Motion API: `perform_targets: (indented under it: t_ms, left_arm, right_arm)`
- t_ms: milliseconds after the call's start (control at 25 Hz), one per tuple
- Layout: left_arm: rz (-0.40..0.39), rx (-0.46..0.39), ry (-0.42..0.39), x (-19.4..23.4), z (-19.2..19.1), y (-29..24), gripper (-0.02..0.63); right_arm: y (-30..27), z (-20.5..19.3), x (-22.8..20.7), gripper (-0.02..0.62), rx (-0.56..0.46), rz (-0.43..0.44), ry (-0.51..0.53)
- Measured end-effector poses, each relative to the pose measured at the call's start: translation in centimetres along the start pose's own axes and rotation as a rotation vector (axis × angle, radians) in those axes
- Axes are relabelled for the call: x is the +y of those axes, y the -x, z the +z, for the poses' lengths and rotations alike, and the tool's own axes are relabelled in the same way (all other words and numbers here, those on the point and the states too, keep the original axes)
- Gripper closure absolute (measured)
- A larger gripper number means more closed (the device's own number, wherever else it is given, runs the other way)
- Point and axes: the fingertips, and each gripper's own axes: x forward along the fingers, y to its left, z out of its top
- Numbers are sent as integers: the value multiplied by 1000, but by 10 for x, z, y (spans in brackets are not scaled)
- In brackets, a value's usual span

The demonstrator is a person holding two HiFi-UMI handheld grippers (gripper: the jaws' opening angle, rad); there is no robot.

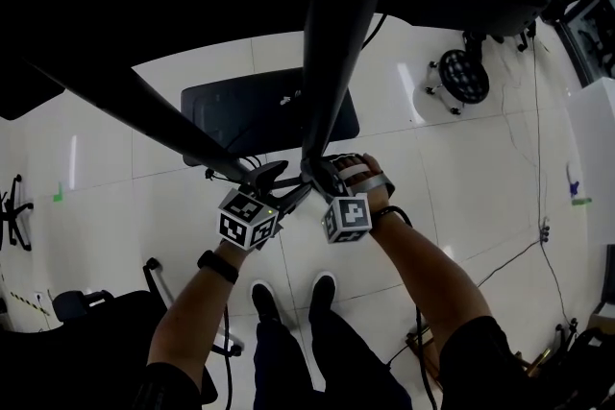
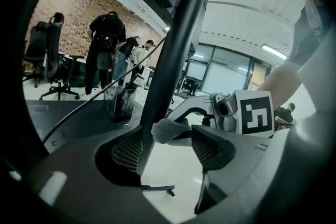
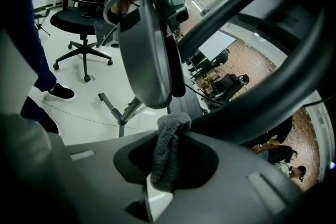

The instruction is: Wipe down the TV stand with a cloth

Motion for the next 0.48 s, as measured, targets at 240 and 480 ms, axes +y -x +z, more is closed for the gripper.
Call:
perform_targets:
  t_ms: [240,480]
  left_arm:
    - [8,15,18,10,-19,-3,290]
    - [-12,13,14,-8,-12,21,288]
  right_arm:
    - [-19,-15,21,538,38,34,-31]
    - [17,12,8,538,-39,39,-217]
